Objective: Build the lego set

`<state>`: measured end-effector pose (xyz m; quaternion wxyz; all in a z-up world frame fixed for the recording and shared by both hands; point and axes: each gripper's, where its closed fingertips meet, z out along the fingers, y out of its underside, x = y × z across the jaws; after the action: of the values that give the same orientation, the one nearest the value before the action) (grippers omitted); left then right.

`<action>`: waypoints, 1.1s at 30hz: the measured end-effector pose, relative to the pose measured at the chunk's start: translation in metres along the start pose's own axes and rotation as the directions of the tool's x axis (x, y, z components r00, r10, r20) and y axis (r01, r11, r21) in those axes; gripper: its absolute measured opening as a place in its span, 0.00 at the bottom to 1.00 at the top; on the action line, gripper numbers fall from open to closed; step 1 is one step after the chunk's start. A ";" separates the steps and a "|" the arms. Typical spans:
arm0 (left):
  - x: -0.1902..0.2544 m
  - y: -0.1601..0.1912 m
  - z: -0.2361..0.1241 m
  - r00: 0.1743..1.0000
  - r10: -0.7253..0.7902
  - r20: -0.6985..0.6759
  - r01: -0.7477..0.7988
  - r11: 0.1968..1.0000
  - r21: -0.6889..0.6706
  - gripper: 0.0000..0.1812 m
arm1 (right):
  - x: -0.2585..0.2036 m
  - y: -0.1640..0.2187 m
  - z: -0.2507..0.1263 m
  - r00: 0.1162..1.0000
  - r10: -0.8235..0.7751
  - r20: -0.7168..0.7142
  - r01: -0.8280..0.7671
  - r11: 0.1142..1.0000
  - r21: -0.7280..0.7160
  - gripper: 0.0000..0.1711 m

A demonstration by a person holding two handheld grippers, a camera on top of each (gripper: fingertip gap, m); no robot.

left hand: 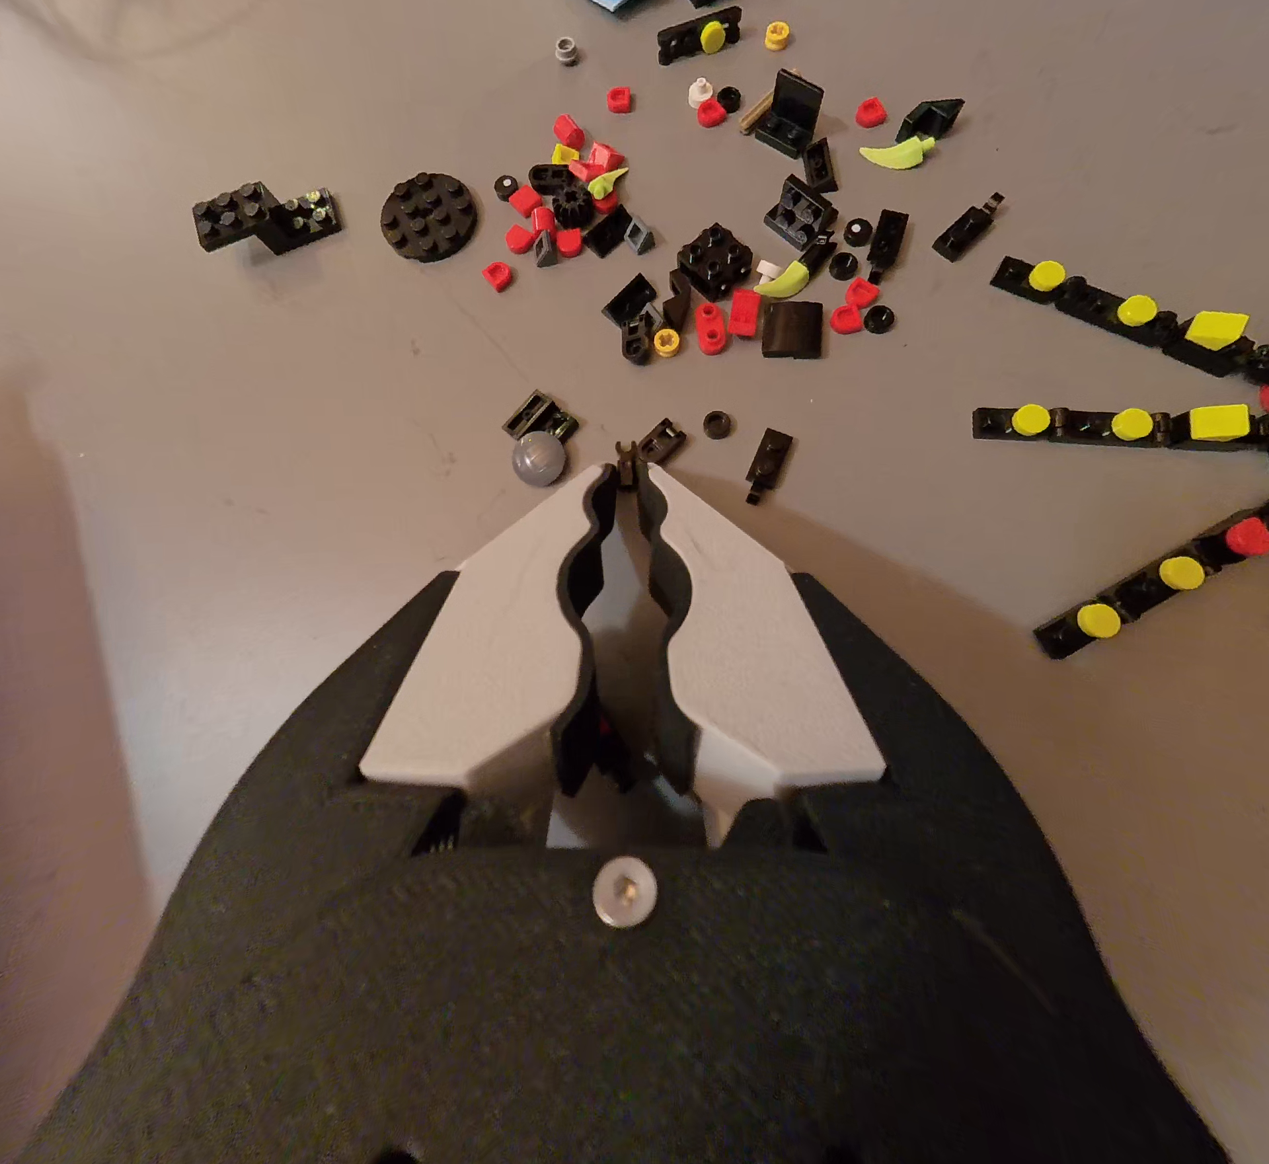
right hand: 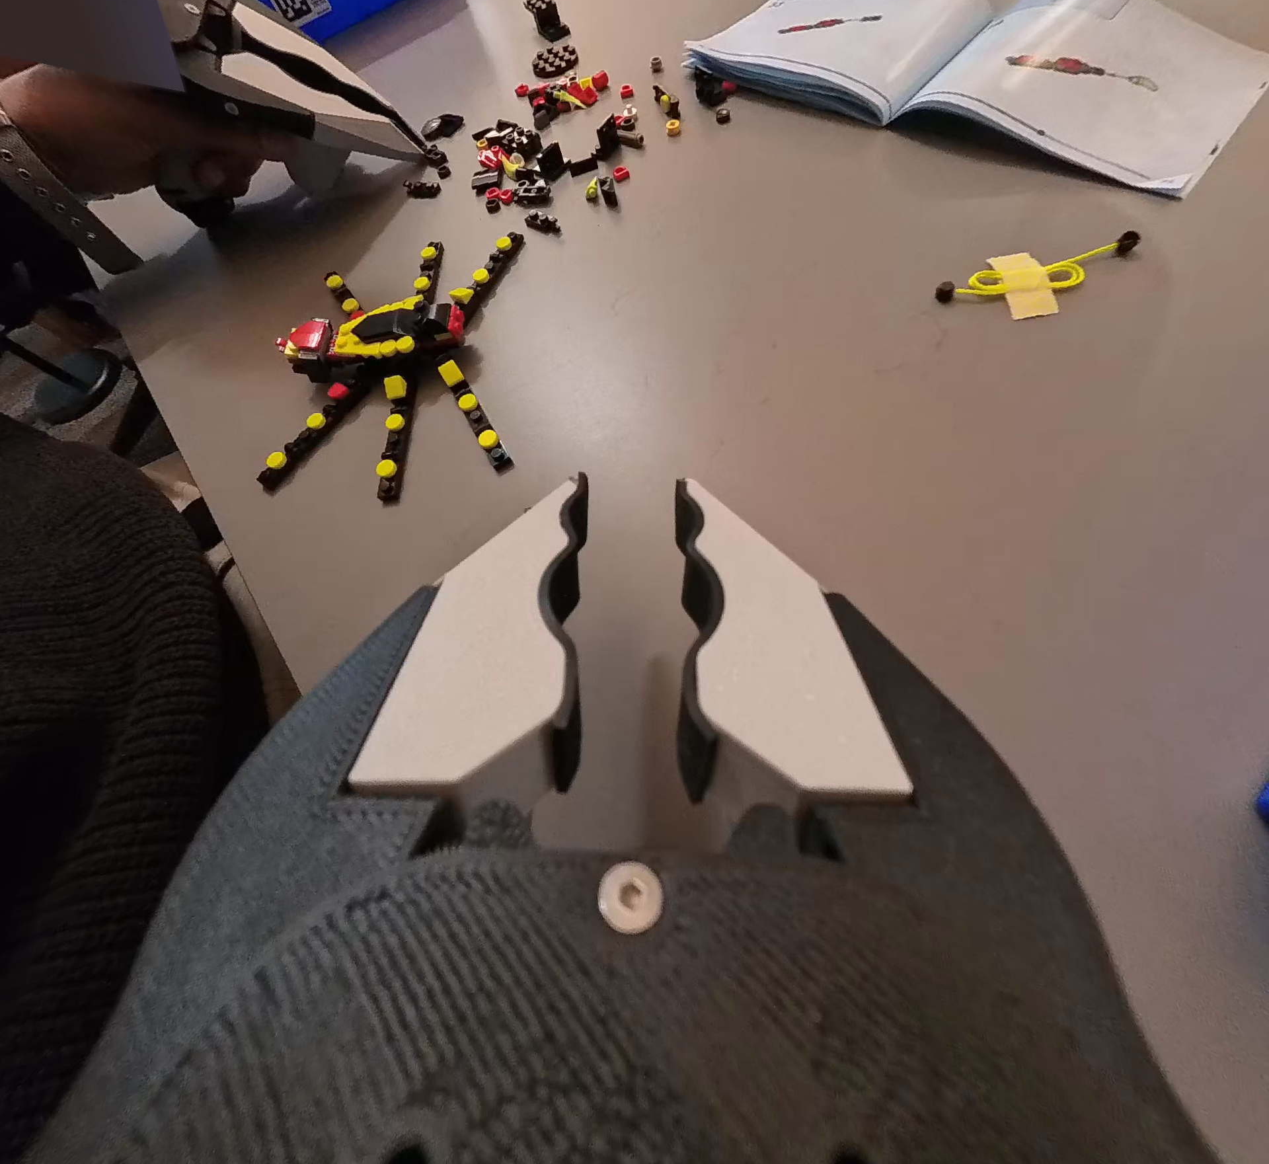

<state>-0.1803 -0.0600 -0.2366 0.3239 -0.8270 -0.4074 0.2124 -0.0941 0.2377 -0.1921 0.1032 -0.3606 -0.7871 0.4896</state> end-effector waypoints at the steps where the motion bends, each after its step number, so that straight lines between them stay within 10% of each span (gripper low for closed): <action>1: 0.000 0.000 0.000 1.000 0.004 0.004 -0.004 1.000 0.000 0.03 | 0.000 0.000 0.000 1.000 -0.002 0.000 0.002 1.000 0.000 0.14; 13: 0.000 -0.007 -0.006 1.000 0.002 0.016 -0.003 0.999 0.055 0.03 | -0.007 -0.006 -0.003 0.999 -0.032 0.005 0.032 0.999 0.019 0.13; 21: 0.046 -0.066 -0.041 0.995 0.016 -0.101 0.020 0.940 0.340 0.02 | -0.038 -0.032 0.005 0.998 -0.019 0.059 0.012 0.993 0.114 0.14; 33: 0.202 -0.098 -0.089 0.900 0.320 -0.297 -0.111 0.825 0.554 0.02 | -0.109 -0.068 0.019 0.766 0.398 0.505 -0.541 0.823 0.171 0.10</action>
<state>-0.0618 0.1164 -0.1226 0.5822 -0.7733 -0.1662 0.1883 -0.0570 0.1334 -0.1239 -0.1535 -0.4051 -0.5857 0.6850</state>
